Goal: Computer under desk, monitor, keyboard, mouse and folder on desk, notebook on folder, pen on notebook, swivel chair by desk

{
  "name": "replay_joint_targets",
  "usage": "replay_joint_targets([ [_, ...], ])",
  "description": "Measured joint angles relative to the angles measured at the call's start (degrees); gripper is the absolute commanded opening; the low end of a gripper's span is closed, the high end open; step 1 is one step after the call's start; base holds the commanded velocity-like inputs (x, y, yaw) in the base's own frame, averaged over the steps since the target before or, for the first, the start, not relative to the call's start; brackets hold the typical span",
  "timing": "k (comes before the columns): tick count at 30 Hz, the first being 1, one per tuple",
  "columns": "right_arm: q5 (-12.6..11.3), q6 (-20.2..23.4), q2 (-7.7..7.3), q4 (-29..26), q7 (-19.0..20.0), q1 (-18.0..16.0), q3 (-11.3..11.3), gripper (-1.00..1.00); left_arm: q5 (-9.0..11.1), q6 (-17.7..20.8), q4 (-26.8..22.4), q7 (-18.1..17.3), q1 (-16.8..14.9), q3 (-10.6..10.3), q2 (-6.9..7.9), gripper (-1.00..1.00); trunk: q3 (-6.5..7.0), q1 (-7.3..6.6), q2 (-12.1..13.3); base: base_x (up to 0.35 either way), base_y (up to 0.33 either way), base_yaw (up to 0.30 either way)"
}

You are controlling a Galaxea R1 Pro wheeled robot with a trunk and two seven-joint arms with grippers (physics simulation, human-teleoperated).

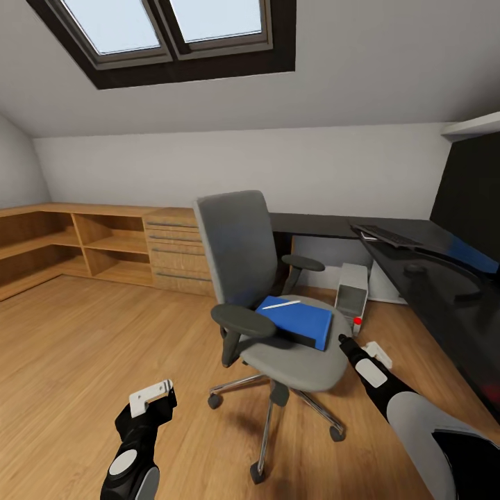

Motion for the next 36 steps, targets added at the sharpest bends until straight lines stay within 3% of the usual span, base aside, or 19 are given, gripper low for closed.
replay_joint_targets([
  [16,0.0,0.0,0.06,0.0,0.0,0.0,0.1,1.00,0.0,0.0,-0.1,0.0,0.0,0.0,0.00,1.00,0.00,0.00,0.0,0.000,0.000,0.030],
  [36,0.3,0.0,0.00,0.0,-0.1,0.0,-0.1,1.00,0.0,0.0,-0.1,0.0,0.0,0.0,0.00,1.00,-0.01,0.00,0.0,0.000,0.000,0.214],
])
